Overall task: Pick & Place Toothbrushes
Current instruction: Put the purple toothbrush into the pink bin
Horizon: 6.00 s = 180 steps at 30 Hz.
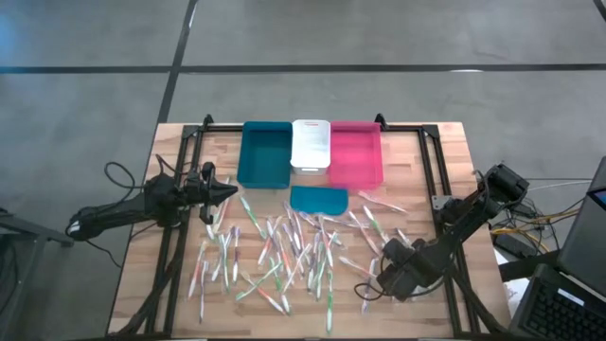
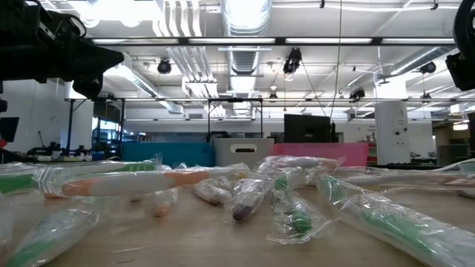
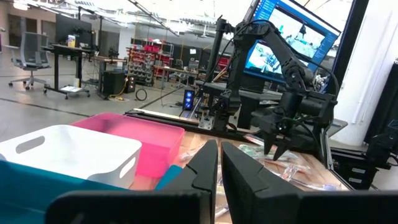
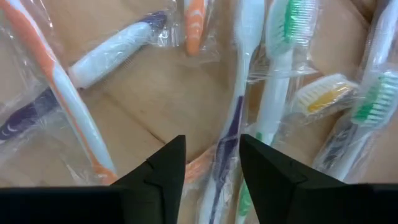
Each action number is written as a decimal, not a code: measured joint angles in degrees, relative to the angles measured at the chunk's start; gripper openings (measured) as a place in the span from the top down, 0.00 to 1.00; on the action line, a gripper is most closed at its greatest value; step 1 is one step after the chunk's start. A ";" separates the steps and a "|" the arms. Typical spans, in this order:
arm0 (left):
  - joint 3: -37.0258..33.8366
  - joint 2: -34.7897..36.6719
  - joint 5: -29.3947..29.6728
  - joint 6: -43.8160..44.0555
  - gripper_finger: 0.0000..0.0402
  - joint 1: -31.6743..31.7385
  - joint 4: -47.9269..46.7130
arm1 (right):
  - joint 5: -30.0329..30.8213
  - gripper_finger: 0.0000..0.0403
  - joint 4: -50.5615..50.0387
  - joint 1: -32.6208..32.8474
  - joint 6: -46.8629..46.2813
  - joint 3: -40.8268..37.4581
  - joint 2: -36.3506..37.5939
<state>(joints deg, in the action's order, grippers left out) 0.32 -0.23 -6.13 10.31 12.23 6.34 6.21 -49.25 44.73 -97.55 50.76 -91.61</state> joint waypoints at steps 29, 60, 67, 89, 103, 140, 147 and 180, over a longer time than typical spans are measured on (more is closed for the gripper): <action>0.00 -0.02 0.00 0.00 0.94 0.01 0.00 | 0.40 0.89 1.89 0.00 0.24 -2.36 0.04; 0.00 0.00 0.00 0.00 0.94 0.00 0.01 | 9.49 0.94 -2.46 -10.15 26.66 10.50 0.13; 0.00 0.00 -0.01 0.00 0.94 0.02 0.01 | 10.52 0.94 -6.21 -17.18 35.60 14.16 0.13; 0.00 -0.01 0.00 0.00 0.94 0.02 0.01 | 10.28 0.94 -7.52 -44.93 61.32 23.10 0.13; 0.00 0.00 0.00 0.00 0.94 0.02 0.01 | 9.87 0.94 -6.39 -64.36 61.26 28.27 0.13; 0.00 0.00 0.00 0.00 0.94 0.00 0.01 | -1.96 0.94 -3.22 -83.74 55.02 28.24 -10.91; 0.00 -0.01 0.00 0.00 0.94 0.01 0.01 | -1.77 0.94 -4.43 -83.84 54.18 27.11 -11.06; 0.00 0.00 0.00 0.00 0.94 0.00 -0.01 | -1.99 0.94 7.95 -86.20 52.98 15.10 -11.06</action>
<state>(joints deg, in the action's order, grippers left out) 0.32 -0.23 -6.13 10.31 12.23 6.33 4.22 -41.30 -41.47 -44.58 65.86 -102.67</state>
